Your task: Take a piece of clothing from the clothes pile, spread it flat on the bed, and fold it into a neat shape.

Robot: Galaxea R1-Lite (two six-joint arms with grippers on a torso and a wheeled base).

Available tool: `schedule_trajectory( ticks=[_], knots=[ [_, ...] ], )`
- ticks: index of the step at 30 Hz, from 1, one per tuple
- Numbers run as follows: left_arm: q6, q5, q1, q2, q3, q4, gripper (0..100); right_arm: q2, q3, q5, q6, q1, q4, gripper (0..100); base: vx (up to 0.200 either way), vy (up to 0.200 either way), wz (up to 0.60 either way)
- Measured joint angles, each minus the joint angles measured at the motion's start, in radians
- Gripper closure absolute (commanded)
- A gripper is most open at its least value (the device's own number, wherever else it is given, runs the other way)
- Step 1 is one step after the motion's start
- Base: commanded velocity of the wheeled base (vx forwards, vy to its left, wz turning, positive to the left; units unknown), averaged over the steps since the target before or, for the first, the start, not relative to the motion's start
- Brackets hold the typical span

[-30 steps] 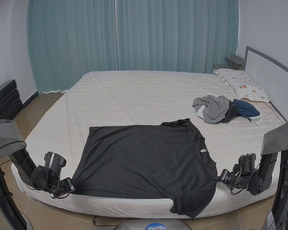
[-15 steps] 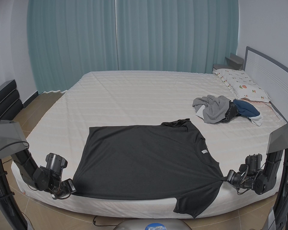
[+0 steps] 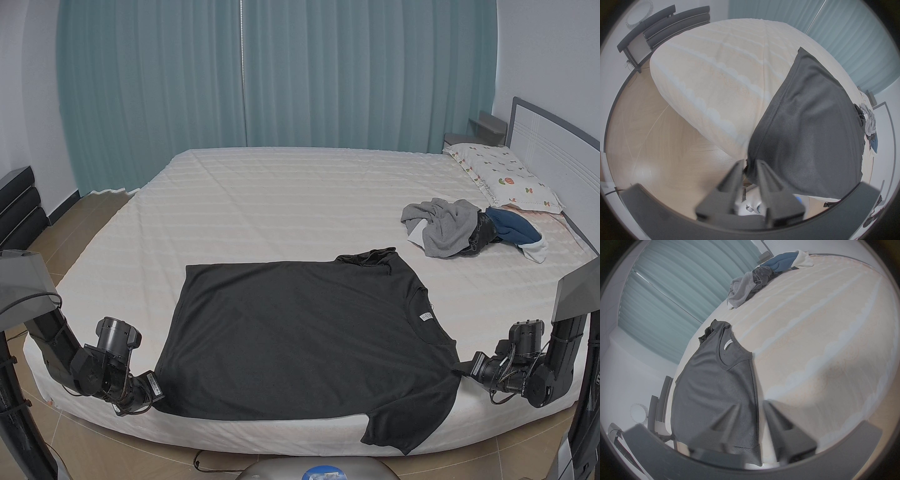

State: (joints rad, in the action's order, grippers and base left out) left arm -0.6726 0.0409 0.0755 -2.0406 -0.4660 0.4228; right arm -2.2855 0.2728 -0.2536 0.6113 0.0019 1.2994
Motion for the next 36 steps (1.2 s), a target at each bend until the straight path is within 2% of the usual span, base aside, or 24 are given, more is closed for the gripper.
schedule_trajectory(
  ticks=[6,14,17,19,21,25,30,36],
  knots=[
    [0.000,-0.024,-0.024,0.009,-0.004,0.016,0,0.033,-0.003,-0.002,0.035,-0.001,-0.001,0,0.000,0.000,0.00],
    [-0.001,-0.120,-0.084,0.070,-0.001,0.098,0,0.125,0.016,-0.019,0.261,0.018,-0.002,0,0.000,0.000,0.00],
    [-0.012,-0.193,-0.095,0.095,0.006,0.129,0,0.158,0.027,-0.025,0.324,0.024,-0.003,0,0.000,0.000,0.00],
    [-0.026,-0.246,-0.101,0.107,0.011,0.145,0,0.176,0.033,-0.039,0.371,0.026,-0.005,0,0.000,0.000,0.00],
    [-0.040,-0.279,-0.111,0.119,0.015,0.154,0,0.191,0.036,-0.081,0.413,0.029,-0.008,0,0.000,0.000,0.00],
    [-0.067,-0.300,-0.130,0.141,0.019,0.168,0,0.214,0.038,-0.160,0.437,0.027,-0.014,0,0.000,0.000,0.00],
    [-0.137,-0.323,-0.146,0.152,0.007,0.171,0,0.225,0.042,-0.174,0.484,0.019,-0.013,0,0.000,0.200,0.00],
    [-0.153,-0.349,-0.167,0.157,-0.007,0.170,0,0.224,0.044,-0.183,0.496,0.011,-0.010,0,0.000,0.133,0.00]
  ],
)
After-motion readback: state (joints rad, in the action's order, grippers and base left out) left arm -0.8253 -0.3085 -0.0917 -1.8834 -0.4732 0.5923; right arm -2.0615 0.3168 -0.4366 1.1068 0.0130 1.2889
